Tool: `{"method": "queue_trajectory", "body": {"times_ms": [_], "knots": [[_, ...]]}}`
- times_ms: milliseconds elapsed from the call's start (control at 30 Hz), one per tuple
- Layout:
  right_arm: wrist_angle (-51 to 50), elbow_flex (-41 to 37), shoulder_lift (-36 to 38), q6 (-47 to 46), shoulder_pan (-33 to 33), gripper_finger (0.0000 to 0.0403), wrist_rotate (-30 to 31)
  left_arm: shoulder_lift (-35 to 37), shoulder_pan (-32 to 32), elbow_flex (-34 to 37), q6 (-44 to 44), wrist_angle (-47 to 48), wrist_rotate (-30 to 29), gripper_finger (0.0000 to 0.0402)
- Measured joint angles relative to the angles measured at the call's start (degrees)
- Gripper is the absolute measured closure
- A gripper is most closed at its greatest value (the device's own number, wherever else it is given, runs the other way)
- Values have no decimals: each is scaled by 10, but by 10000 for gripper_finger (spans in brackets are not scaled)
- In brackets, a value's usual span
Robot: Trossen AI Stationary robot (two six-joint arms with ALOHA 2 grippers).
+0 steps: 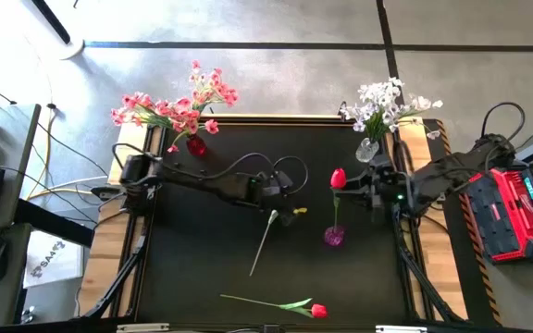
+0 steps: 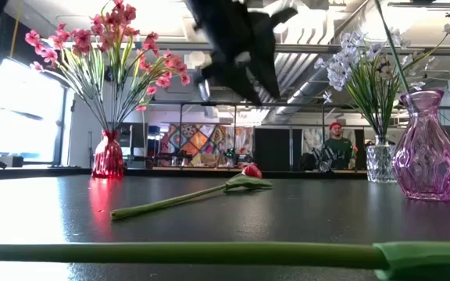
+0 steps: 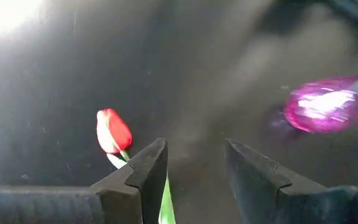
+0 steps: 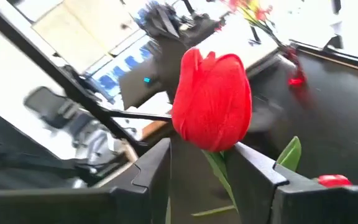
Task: Sort flowers into vase by color
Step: Put the middle red tulip into the purple flower vase
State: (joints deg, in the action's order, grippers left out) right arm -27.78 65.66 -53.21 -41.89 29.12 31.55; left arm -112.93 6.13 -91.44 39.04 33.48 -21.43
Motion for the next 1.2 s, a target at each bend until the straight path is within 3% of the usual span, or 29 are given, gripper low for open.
{"method": "queue_trajectory", "body": {"times_ms": [200,400,600,767,967,1200], "knots": [[7,34,0,7,37,265,11,-67,-33,0,54,-1,16,252],[7,36,0,8,69,265,42,-127,-44,0,54,-5,91,252],[5,36,-1,4,86,265,51,-139,-40,-1,58,-3,87,257],[2,36,0,4,94,265,51,-138,-38,0,42,-1,72,297],[-10,36,8,2,96,265,43,-138,-39,0,8,-1,76,388],[-22,36,9,-5,96,265,45,-138,-39,0,-1,-3,85,399]]}}
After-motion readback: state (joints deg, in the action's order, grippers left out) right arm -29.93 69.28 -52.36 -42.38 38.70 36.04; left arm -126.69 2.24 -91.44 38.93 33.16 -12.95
